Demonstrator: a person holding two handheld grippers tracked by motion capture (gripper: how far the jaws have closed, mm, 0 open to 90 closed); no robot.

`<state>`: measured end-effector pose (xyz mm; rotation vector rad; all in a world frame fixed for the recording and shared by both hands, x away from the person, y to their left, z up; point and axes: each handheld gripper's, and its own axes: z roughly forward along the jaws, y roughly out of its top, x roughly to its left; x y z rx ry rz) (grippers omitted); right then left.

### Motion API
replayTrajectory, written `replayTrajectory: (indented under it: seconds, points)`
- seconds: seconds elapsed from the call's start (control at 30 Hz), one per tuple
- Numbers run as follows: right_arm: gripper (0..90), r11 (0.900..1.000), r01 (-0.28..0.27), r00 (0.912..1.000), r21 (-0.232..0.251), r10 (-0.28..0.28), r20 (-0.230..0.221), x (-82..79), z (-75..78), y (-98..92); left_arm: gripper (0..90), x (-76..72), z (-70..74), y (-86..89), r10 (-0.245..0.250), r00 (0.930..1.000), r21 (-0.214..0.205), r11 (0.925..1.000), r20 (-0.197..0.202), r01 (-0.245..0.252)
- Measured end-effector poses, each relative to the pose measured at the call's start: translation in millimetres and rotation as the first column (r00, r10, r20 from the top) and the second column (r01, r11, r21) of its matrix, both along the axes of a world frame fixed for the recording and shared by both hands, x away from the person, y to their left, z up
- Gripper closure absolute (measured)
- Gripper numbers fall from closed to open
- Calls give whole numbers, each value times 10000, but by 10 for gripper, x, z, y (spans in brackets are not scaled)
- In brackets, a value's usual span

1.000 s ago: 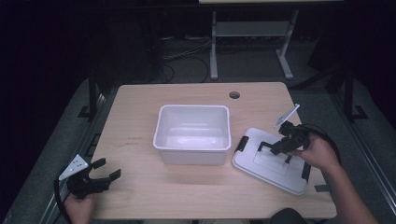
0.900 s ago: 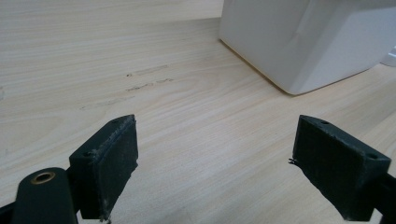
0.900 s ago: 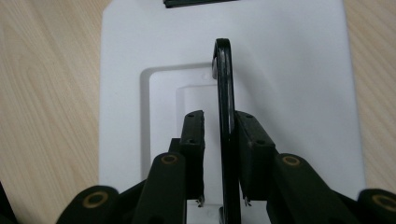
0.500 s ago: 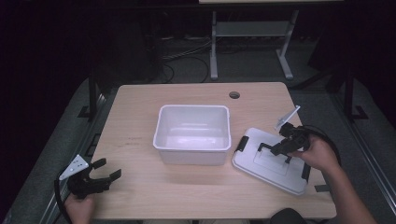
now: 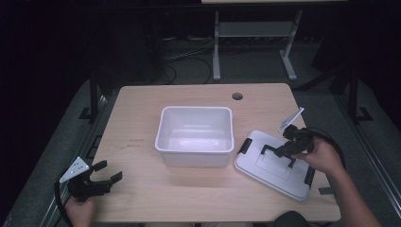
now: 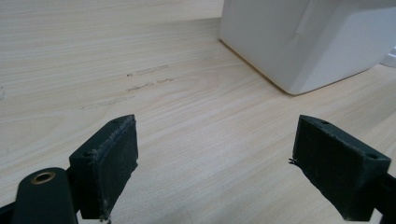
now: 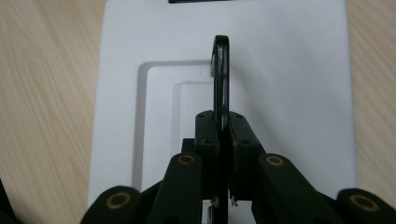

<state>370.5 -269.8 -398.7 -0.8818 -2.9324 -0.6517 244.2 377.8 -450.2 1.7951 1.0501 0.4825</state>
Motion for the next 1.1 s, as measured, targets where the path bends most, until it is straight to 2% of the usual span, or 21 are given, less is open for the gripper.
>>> replayTrajectory:
  seconds: [0.33,0.83,1.1]
  points:
    - [844,9999,-47,9999,109,45,145,-14,55,-14,134,0,0,-1,13,10000,-4,10000,2,-13]
    - [845,9994,-327,9985,124,322,437,-53,318,-8,134,-5,8,10,22,10000,-11,10000,54,-22]
    - [845,9987,-473,9972,174,462,586,-84,510,-35,134,-3,5,6,22,10000,-29,10000,40,-22]
